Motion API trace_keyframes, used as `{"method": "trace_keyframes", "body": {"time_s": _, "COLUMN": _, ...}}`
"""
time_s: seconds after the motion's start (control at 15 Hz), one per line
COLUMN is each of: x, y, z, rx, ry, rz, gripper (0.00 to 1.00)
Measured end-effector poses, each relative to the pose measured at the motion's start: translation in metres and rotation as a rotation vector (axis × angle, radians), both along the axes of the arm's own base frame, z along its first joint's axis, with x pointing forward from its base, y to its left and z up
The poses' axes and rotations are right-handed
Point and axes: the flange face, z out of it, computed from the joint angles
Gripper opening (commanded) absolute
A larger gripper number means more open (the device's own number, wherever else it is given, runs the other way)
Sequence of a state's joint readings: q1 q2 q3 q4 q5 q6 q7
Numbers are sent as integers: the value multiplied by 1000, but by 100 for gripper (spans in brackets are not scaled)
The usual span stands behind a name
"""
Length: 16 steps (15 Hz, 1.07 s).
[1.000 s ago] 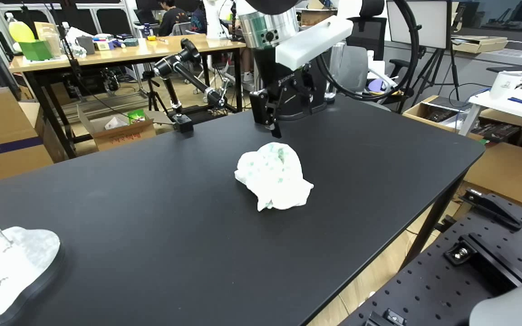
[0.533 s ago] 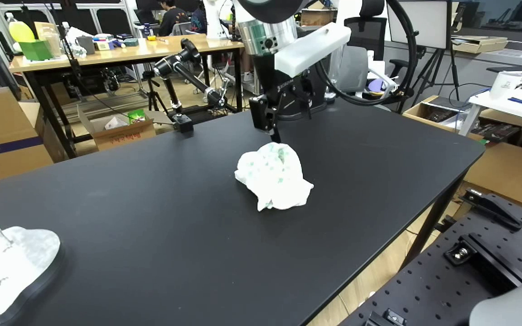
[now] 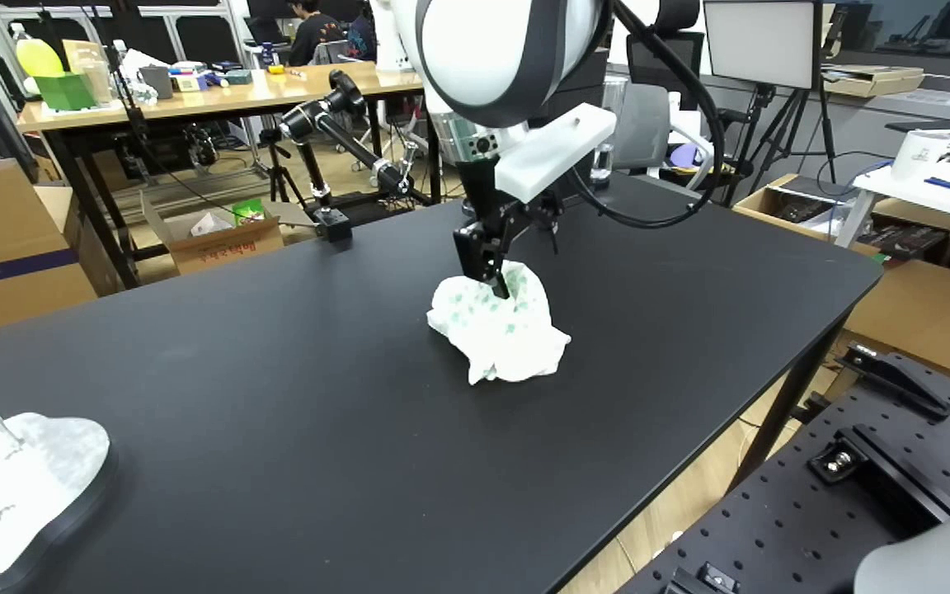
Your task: Put the cloth on the table
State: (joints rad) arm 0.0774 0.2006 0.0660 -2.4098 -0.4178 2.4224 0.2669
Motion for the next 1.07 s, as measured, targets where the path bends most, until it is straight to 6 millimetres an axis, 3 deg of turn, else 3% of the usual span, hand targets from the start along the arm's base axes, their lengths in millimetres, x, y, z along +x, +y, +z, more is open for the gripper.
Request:
{"method": "trace_keyframes", "body": {"time_s": 0.07, "x": 3, "y": 1, "z": -6, "rx": -1, "ry": 4, "rz": 2, "gripper": 100}}
{"method": "trace_keyframes", "body": {"time_s": 0.2, "x": 8, "y": 2, "z": -17, "rx": -5, "ry": 10, "rz": 11, "gripper": 74}}
{"method": "trace_keyframes", "body": {"time_s": 0.8, "x": 25, "y": 5, "z": -42, "rx": -13, "ry": 16, "rz": 18, "gripper": 11}}
{"method": "trace_keyframes", "body": {"time_s": 0.93, "x": 27, "y": 6, "z": -43, "rx": -14, "ry": 14, "rz": 21, "gripper": 1}}
{"method": "trace_keyframes", "body": {"time_s": 1.07, "x": 28, "y": 7, "z": -42, "rx": -13, "ry": 10, "rz": 23, "gripper": 0}}
